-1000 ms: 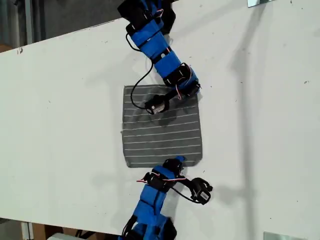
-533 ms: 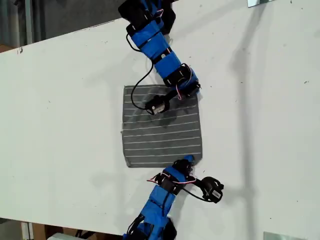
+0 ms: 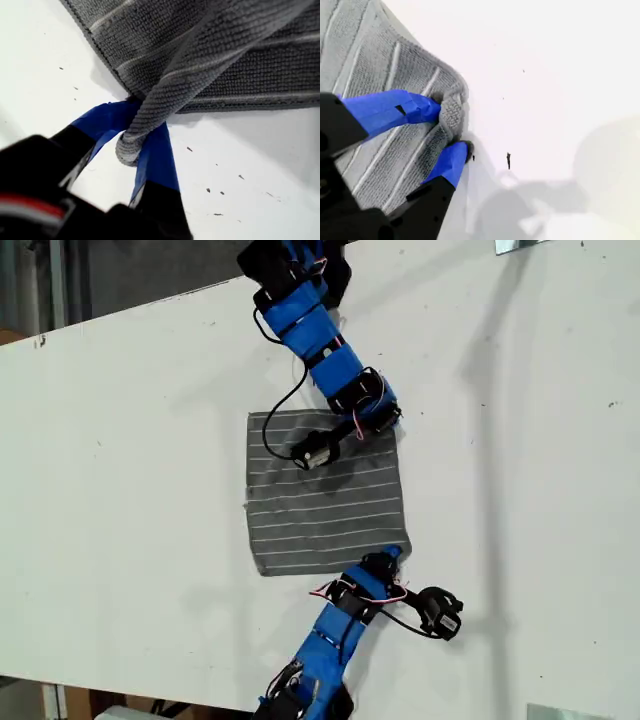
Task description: Grasp corners of a square towel and fold twice.
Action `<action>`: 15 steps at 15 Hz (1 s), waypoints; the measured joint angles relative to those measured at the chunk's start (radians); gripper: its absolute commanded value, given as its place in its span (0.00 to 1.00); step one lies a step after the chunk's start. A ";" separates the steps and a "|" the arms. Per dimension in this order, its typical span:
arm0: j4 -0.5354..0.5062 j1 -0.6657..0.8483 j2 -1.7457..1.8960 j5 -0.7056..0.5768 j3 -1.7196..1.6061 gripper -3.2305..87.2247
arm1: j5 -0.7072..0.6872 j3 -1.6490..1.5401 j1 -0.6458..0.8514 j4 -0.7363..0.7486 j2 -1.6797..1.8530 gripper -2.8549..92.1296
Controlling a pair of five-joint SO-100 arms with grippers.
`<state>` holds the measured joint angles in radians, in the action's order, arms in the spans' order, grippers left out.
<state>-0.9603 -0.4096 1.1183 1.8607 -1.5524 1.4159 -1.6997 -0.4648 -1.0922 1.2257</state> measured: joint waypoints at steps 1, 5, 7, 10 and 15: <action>0.008 -0.005 -0.025 -0.015 0.043 0.03 | 0.000 0.003 0.000 -0.006 0.000 0.03; -0.035 -0.005 -0.057 -0.048 0.118 0.03 | 0.000 0.060 -0.009 -0.066 -0.009 0.03; -0.103 -0.005 -0.058 -0.084 0.178 0.03 | 0.000 0.135 -0.031 -0.173 -0.014 0.03; -0.264 -0.011 -0.040 -0.160 0.334 0.03 | 0.005 0.238 -0.048 -0.307 0.012 0.03; -0.314 0.035 0.072 -0.353 0.454 0.03 | -0.003 0.239 -0.018 -0.376 0.173 0.03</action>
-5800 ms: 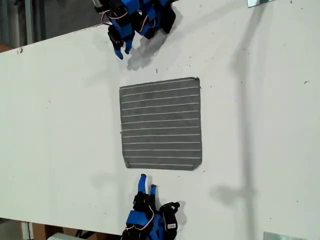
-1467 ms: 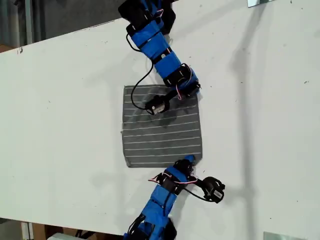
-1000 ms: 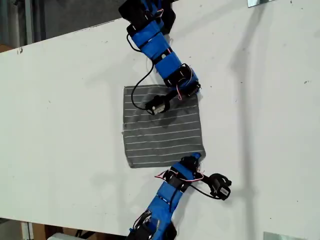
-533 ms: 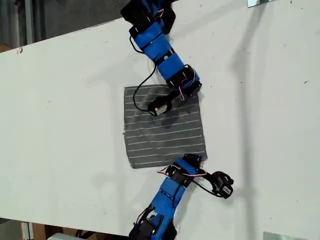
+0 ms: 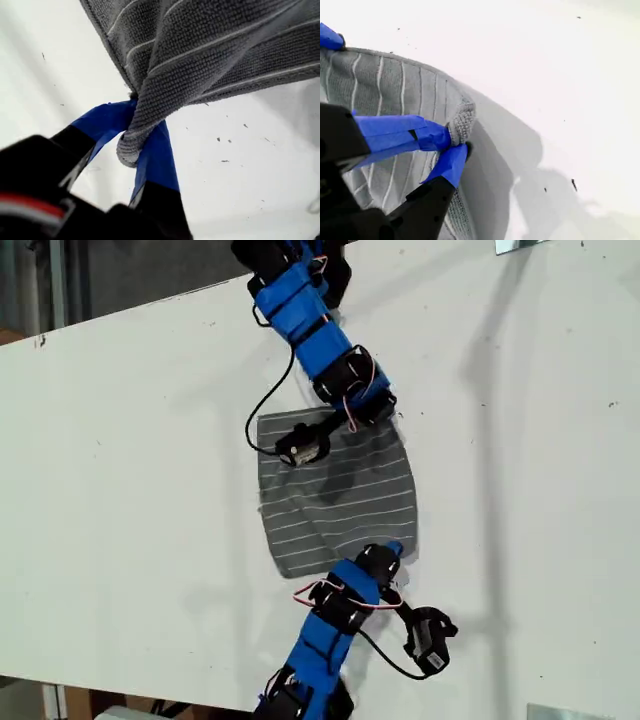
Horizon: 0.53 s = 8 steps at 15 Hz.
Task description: Grasp corners of a square towel and fold twice.
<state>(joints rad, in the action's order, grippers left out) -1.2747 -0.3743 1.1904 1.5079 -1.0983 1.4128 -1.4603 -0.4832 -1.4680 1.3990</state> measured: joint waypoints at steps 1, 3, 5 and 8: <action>-0.031 0.018 0.025 -0.011 0.000 0.03 | -0.009 0.000 0.020 -0.006 0.025 0.03; -0.060 0.058 0.098 -0.028 -0.021 0.03 | -0.048 0.000 0.069 -0.012 0.075 0.03; -0.061 0.104 0.215 -0.041 -0.129 0.03 | -0.107 0.000 0.143 -0.025 0.141 0.03; 0.006 0.210 0.491 -0.048 -0.425 0.03 | -0.202 -0.018 0.302 -0.034 0.261 0.03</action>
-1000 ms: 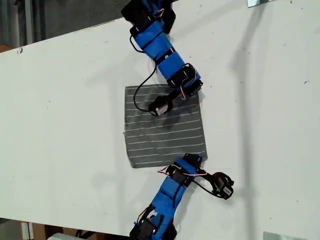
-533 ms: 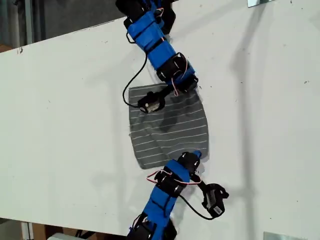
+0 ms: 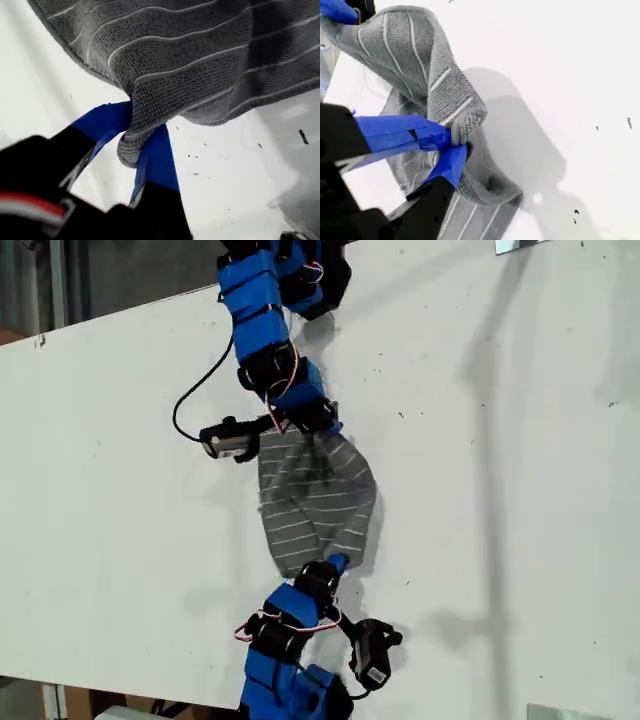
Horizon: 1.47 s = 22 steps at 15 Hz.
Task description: Grasp corners of a square towel and fold twice.
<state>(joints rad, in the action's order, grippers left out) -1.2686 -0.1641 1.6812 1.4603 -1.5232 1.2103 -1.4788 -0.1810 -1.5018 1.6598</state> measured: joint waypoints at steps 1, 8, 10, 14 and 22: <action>0.026 0.046 0.100 -0.008 -0.107 0.03 | -0.032 -0.005 0.063 0.000 0.026 0.03; 0.055 0.407 0.288 -0.163 -0.324 0.03 | -0.210 -0.006 0.454 0.023 0.035 0.03; 0.031 0.508 0.273 -0.224 -0.308 0.03 | -0.270 -0.006 0.565 0.040 0.020 0.03; -0.041 0.701 0.107 -0.348 -0.135 0.03 | -0.390 0.057 0.761 0.064 -0.094 0.03; -0.247 0.850 -0.253 -0.491 0.275 0.03 | -0.479 0.156 0.868 0.009 -0.290 0.03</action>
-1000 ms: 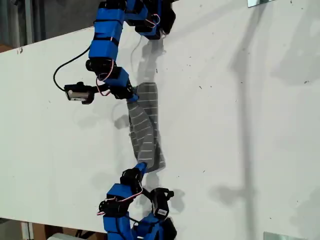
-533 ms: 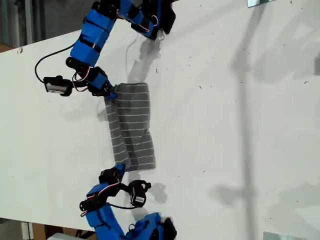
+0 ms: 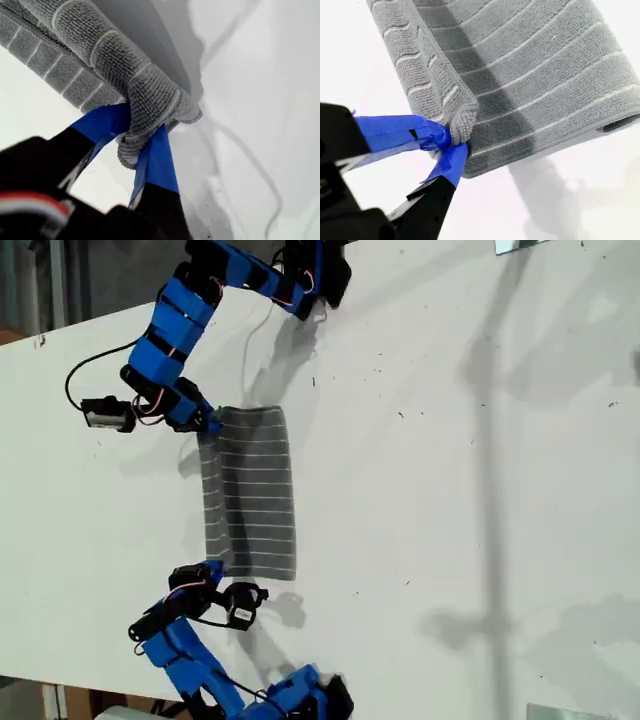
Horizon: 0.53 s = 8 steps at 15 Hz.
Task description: Grasp corners of a square towel and fold twice.
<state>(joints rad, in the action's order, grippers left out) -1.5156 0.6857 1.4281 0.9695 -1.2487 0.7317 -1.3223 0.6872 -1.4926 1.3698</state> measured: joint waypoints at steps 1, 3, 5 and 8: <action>0.000 -0.046 0.006 0.018 -0.006 0.03 | 0.000 -0.038 -0.038 -0.009 0.014 0.03; -0.011 -0.149 0.023 0.063 -0.026 0.03 | 0.008 -0.100 -0.132 -0.014 0.054 0.03; -0.003 -0.221 0.041 0.094 -0.064 0.03 | 0.026 -0.140 -0.222 -0.014 0.064 0.03; 0.060 -0.236 0.129 0.107 -0.227 0.03 | 0.051 -0.189 -0.311 -0.011 0.071 0.03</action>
<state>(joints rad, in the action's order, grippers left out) -1.4557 0.4495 1.5570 1.0769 -1.4757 0.7823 -1.5110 0.3758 -1.5033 1.4404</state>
